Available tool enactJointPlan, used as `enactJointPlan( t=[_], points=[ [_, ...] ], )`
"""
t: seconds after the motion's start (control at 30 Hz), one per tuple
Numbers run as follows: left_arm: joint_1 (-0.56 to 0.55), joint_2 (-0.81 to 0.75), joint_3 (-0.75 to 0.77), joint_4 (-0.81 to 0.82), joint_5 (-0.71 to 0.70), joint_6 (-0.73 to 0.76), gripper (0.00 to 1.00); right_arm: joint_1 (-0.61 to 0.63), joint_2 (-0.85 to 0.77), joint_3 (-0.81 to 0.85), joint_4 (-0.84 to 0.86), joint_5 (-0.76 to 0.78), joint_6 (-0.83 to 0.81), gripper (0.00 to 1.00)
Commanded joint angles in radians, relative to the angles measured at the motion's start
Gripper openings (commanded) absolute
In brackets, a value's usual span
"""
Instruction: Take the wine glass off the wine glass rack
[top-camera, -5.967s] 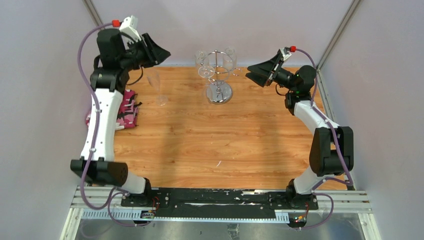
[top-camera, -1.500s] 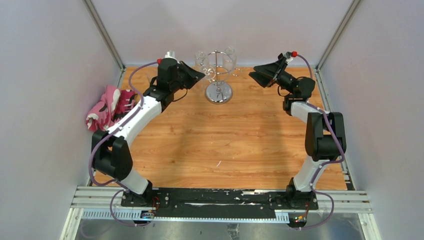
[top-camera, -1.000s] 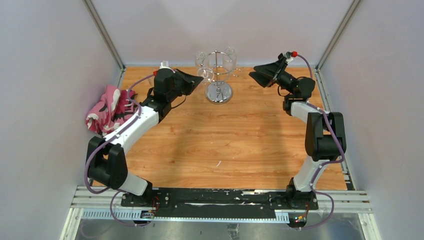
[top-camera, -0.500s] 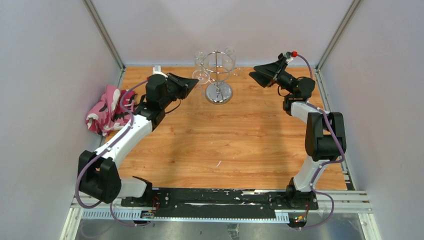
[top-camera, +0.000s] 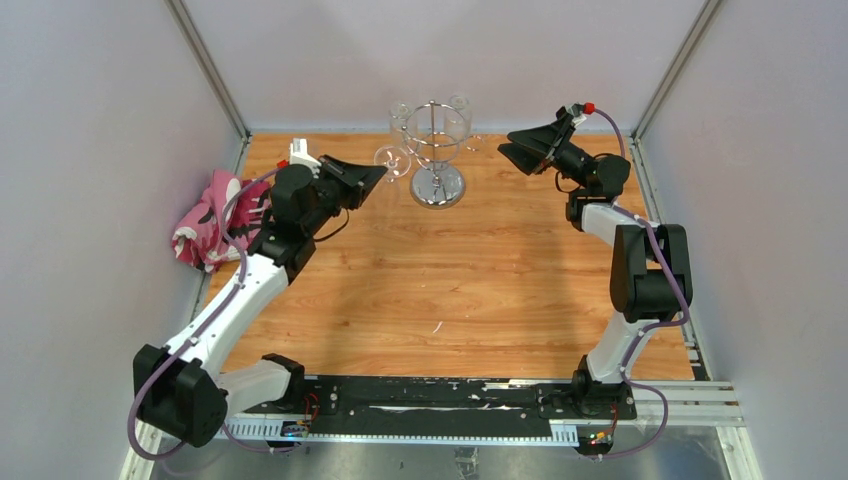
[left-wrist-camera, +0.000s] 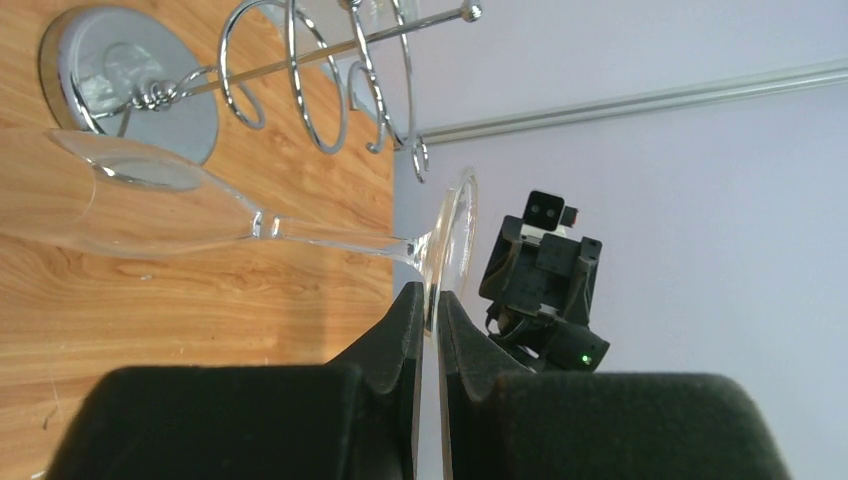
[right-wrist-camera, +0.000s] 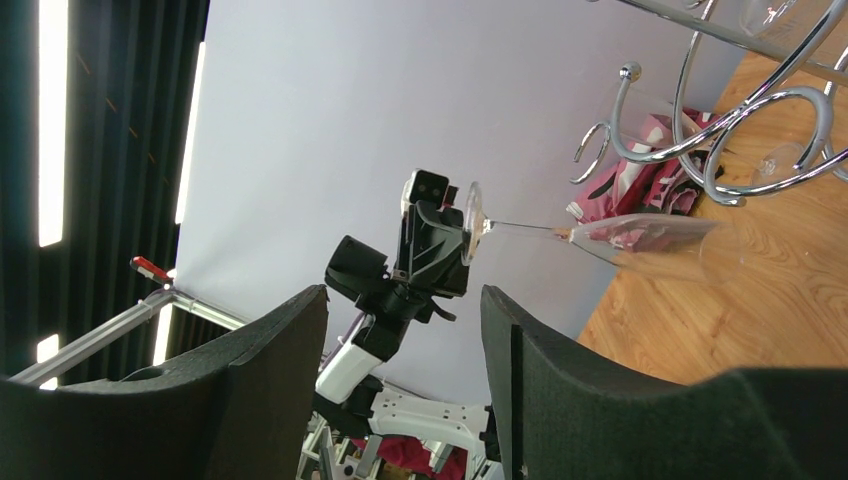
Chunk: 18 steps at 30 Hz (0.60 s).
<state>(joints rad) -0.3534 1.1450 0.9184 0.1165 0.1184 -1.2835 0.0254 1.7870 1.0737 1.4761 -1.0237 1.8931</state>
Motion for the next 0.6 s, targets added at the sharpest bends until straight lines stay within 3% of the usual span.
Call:
enactJointPlan(
  t=[0.0,0.57],
  points=[
    [0.007,-0.065,-0.018,0.011,-0.031,0.053,0.00,-0.001,0.005,0.000,0.052,-0.003,0.000,0.63],
    [-0.056,-0.141,0.146,0.002,0.135,0.132,0.00,0.094,0.033,0.006,0.047,-0.047,-0.038,0.66]
  ],
)
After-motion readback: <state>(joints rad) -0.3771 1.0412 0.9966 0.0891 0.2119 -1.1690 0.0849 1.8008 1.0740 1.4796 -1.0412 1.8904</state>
